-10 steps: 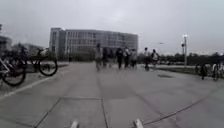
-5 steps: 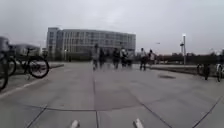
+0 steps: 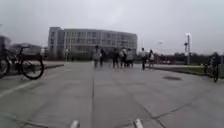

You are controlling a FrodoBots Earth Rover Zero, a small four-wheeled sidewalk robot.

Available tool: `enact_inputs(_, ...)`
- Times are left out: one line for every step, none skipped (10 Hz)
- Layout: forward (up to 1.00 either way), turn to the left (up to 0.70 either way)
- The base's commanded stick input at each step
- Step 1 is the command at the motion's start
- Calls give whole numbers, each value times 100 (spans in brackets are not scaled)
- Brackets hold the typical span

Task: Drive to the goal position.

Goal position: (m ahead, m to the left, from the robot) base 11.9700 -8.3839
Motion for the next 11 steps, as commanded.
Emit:
enact_inputs(77, -4)
enact_inputs(77, -4)
enact_inputs(77, -4)
enact_inputs(77, -4)
enact_inputs(77, -4)
enact_inputs(77, -4)
enact_inputs(77, -32)
enact_inputs(77, -35)
enact_inputs(77, -38)
enact_inputs(77, -38)
enact_inputs(77, -38)
